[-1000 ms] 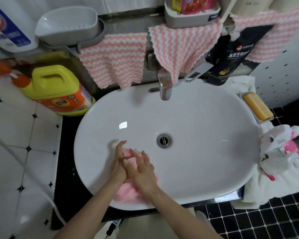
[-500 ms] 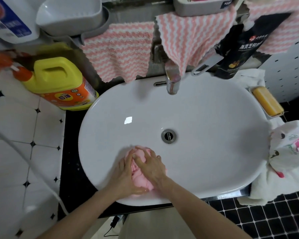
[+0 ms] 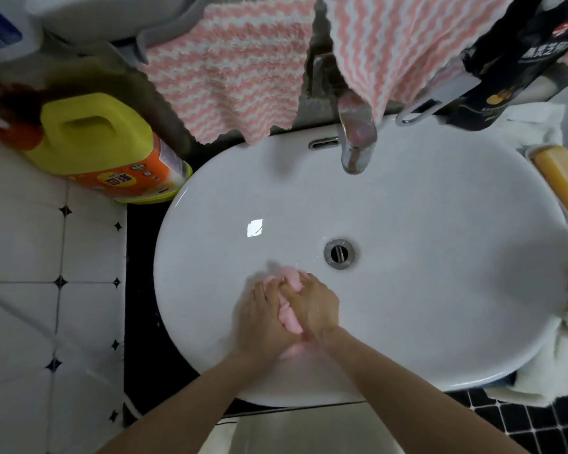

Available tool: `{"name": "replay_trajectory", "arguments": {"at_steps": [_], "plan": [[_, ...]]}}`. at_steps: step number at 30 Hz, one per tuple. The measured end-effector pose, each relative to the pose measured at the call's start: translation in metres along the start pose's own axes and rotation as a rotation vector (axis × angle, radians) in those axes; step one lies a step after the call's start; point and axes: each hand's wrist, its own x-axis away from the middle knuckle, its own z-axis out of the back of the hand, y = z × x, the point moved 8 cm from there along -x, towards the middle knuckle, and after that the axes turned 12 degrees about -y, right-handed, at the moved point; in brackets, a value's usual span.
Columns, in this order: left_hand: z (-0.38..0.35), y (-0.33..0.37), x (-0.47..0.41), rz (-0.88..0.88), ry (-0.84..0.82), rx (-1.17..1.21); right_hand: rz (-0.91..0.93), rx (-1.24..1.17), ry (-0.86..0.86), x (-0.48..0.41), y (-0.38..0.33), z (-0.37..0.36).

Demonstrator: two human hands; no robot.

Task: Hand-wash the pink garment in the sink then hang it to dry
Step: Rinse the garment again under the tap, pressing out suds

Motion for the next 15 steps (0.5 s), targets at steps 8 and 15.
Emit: {"name": "replay_trajectory", "arguments": {"at_steps": [8,15], "plan": [[-0.002,0.006,-0.019,-0.03,-0.01,0.032,0.018,0.087,0.124,-0.012,0.001,0.015],[0.003,0.013,-0.023,-0.083,0.078,0.048,0.044,0.026,0.247,-0.01,0.002,0.03]]}}
